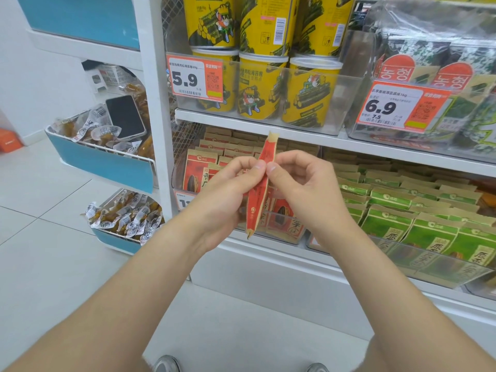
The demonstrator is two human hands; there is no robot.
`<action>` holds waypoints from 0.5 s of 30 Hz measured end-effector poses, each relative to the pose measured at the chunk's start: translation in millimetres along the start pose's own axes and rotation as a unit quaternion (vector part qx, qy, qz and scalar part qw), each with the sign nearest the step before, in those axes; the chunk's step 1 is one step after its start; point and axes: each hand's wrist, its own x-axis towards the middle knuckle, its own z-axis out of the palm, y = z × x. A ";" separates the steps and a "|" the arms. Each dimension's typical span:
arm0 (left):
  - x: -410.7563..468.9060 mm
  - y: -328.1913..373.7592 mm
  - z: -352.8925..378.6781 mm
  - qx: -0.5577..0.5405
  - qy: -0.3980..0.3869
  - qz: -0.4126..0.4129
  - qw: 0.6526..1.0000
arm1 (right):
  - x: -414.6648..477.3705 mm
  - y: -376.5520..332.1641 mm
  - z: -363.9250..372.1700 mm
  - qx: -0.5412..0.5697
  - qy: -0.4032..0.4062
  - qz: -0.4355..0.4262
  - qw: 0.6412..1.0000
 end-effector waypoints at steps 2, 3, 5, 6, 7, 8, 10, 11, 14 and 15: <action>-0.2 1.3 1.1 -0.030 0.033 0.022 0.999 | -2.3 -1.7 1.3 -0.024 -0.049 0.021 0.998; -0.2 2.1 1.2 -0.047 0.049 0.036 0.997 | -3.8 -2.7 2.2 -0.028 -0.082 0.043 0.995; 0.2 4.3 0.5 -0.068 0.075 0.065 0.993 | -7.2 -3.0 4.7 -0.018 -0.153 0.087 0.984; -0.2 5.7 -0.3 -0.069 0.083 0.074 0.991 | -8.4 -2.2 6.0 -0.010 -0.179 0.100 0.979; -0.9 7.3 -1.3 -0.068 0.089 0.077 0.991 | -8.7 -1.0 6.9 0.000 -0.189 0.108 0.976; -1.2 8.6 -2.7 -0.068 0.088 0.078 0.991 | -8.7 -0.8 7.9 0.016 -0.182 0.112 0.977; -0.8 10.6 -5.9 -0.068 0.071 0.069 0.993 | -6.6 -1.1 8.1 0.042 -0.139 0.106 0.984; -0.9 11.6 -7.9 -0.063 0.059 0.063 0.994 | -5.3 -1.4 7.4 0.042 -0.112 0.095 0.988; -3.1 14.0 -12.4 -0.011 0.047 0.066 0.997 | -3.5 -0.5 3.9 0.021 -0.083 0.041 0.995; -4.5 14.8 -12.6 0.003 0.052 0.080 0.995 | -3.6 0.1 2.9 0.015 -0.087 0.022 0.996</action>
